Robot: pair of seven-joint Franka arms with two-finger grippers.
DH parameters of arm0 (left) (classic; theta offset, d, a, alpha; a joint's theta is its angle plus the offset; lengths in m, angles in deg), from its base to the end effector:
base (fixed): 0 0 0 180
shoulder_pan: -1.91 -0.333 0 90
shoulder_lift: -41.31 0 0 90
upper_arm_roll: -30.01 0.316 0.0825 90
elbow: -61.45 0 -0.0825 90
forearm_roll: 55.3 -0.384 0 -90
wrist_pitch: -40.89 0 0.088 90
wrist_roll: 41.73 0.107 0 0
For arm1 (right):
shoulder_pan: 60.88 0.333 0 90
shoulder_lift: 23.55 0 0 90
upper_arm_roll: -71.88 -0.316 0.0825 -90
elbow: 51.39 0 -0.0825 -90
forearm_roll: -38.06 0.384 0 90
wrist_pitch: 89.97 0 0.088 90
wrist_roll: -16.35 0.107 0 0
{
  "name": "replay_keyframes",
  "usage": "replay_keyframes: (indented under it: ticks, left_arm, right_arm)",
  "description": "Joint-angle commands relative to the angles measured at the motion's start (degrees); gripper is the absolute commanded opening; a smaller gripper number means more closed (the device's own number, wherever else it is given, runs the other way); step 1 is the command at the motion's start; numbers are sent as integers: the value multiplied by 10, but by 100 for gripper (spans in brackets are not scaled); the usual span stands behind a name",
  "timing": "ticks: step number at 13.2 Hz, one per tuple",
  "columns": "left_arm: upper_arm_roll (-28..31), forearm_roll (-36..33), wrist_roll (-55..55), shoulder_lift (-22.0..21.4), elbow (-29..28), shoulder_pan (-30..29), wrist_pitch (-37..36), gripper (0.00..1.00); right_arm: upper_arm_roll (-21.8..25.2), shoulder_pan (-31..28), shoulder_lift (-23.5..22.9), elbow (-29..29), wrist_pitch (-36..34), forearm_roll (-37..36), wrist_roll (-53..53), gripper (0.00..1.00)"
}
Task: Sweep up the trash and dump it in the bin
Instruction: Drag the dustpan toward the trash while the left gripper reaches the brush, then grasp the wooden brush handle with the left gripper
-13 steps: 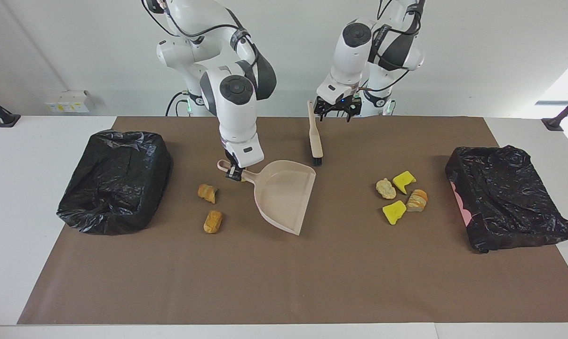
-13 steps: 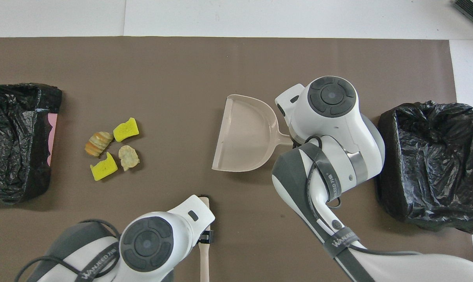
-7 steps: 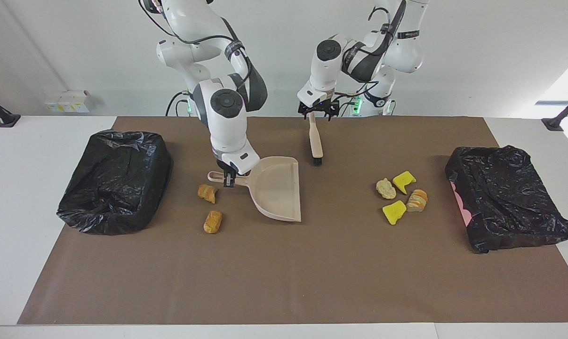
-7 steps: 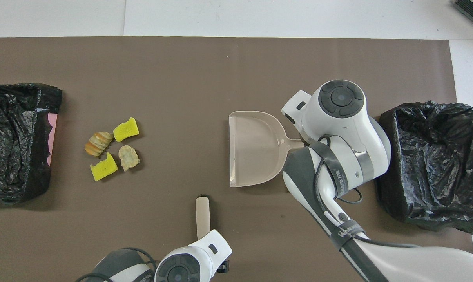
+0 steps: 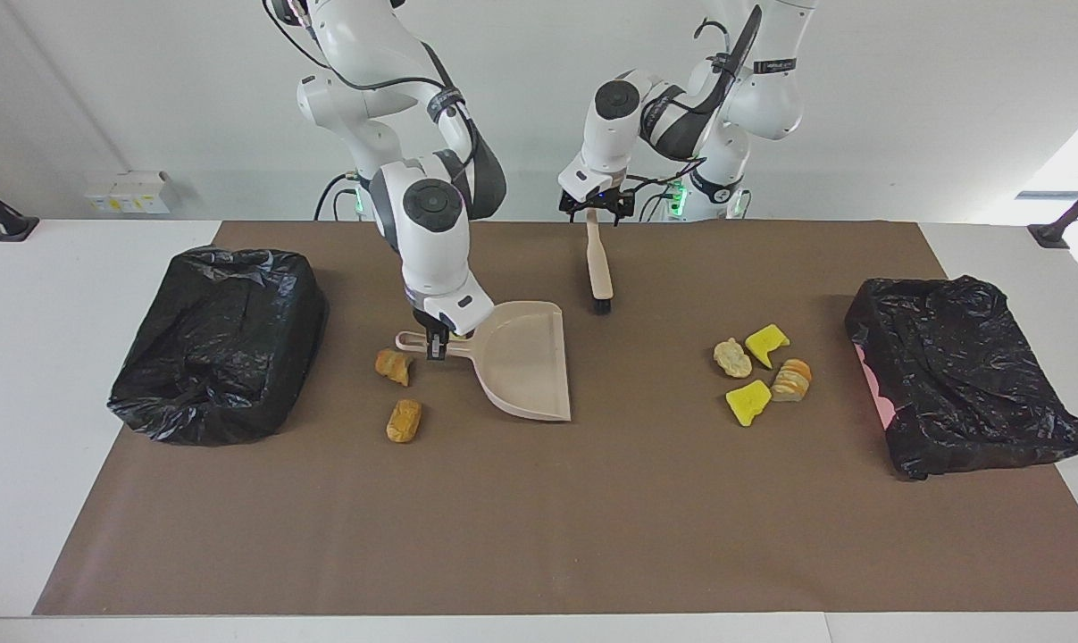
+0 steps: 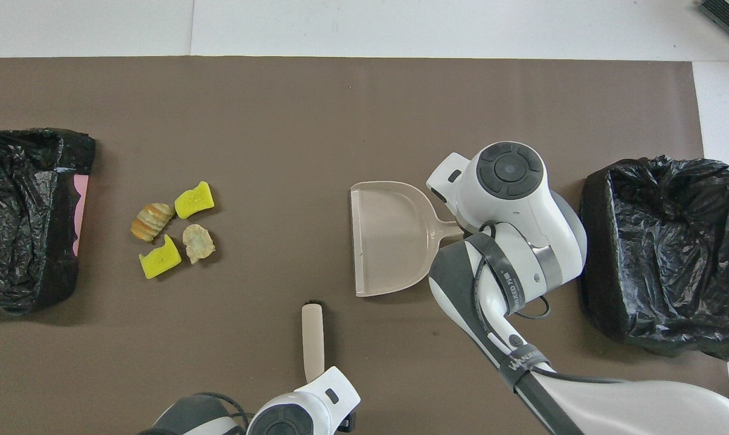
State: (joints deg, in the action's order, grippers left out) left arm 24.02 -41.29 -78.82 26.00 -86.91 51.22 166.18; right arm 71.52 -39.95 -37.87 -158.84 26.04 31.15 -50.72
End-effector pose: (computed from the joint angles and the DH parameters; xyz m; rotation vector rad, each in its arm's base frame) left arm 0.2253 -0.3386 0.3398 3.0990 -0.2439 -0.3268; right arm 0.5663 0.2131 0.3718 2.1440 2.2085 -0.2049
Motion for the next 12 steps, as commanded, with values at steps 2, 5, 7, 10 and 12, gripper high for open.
replay_keyframes:
  ticks: [2, 5, 7, 10, 12]
  left_arm:
    - [11, 15, -5, -16, -23, 24, 21, 92]
    - [11, 31, -8, -16, -24, 37, 22, 87]
    - [11, 31, -8, -16, -24, 38, 22, 79]
    - [11, 32, -15, -18, -25, 38, 16, 61]
    - [12, 32, -16, -19, -25, 38, 8, 13]
  right_arm:
    - [-7, 23, 13, -8, 1, -16, -3, 0]
    - [-8, 24, 15, -9, 6, -65, -3, 0]
    - [-9, 25, 16, -9, 12, -86, -2, 0]
    - [-9, 32, 17, -13, 22, -86, 17, 0]
    - [-9, 32, 20, -21, 34, -86, 51, 0]
